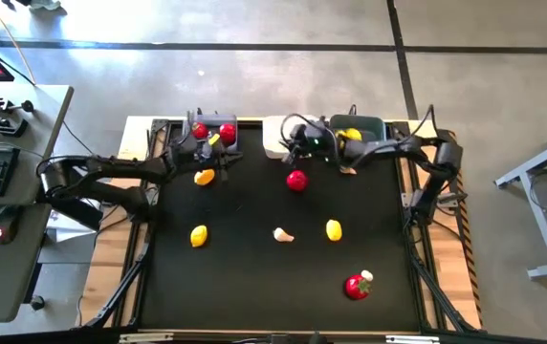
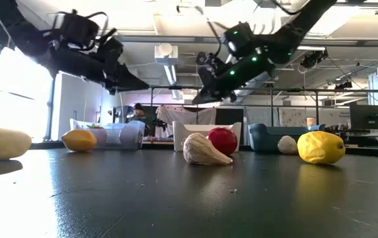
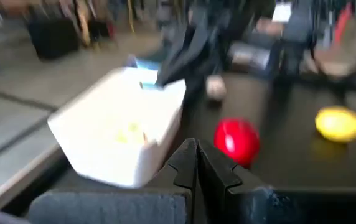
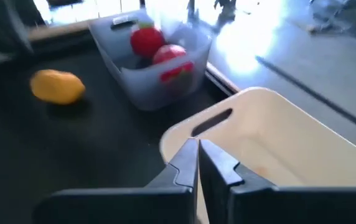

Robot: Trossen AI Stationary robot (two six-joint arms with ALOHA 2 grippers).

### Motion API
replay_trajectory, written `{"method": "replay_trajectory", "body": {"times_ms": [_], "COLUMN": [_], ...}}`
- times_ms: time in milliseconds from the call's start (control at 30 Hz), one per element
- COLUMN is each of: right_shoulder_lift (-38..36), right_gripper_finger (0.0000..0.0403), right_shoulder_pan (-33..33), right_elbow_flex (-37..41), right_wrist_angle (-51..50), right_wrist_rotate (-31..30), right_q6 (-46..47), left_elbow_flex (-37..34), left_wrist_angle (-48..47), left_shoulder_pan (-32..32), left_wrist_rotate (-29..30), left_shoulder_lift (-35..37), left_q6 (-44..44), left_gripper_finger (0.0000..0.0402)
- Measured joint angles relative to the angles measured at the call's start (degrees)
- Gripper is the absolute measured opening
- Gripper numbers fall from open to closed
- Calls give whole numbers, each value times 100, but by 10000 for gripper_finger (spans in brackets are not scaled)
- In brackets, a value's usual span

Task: Sort produce into baskets
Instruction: Put the lemon into the blue bin

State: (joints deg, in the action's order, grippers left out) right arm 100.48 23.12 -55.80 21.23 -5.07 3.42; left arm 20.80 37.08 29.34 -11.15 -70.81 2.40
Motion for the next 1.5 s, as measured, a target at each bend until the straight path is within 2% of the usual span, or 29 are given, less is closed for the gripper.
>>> {"method": "replay_trajectory", "body": {"times_ms": [167, 367, 500, 600, 867, 1000, 1167, 1300, 1500], "right_shoulder_lift": [-422, -1243, -1742, -1966, -2143, -2143, -2143, -2143, -2141], "right_gripper_finger": [1, 0, 0, 0, 0, 0, 0, 0, 0], "right_shoulder_pan": [-490, -872, -945, -927, -925, -925, -925, -925, -925], "right_elbow_flex": [691, 1374, 1894, 2250, 2817, 2971, 3009, 3009, 3009], "right_wrist_angle": [433, 409, 479, 635, 961, 1087, 1126, 1164, 1163], "right_wrist_rotate": [-846, -1320, -1599, -1617, -1630, -1663, -1734, -1734, -1734], "right_q6": [117, 83, 87, 198, 543, 666, 673, 666, 664], "left_elbow_flex": [883, 2063, 2581, 2743, 2762, 2762, 2762, 2762, 2762], "left_wrist_angle": [-2675, -5724, -7255, -8019, -9010, -9147, -9138, -9175, -9121], "left_shoulder_pan": [-107, -415, -637, -715, -526, -337, -151, -56, 82], "left_wrist_rotate": [-66, 108, 1011, 1633, 1853, 1858, 1772, 1773, 2178], "left_shoulder_lift": [286, 461, 494, 492, 366, 137, -317, -728, -1216], "left_q6": [478, 340, 262, 277, -684, -1113, -1236, -1076, -1026], "left_gripper_finger": [0, 0, 11, 33, 132, 186, 244, 266, 269]}}
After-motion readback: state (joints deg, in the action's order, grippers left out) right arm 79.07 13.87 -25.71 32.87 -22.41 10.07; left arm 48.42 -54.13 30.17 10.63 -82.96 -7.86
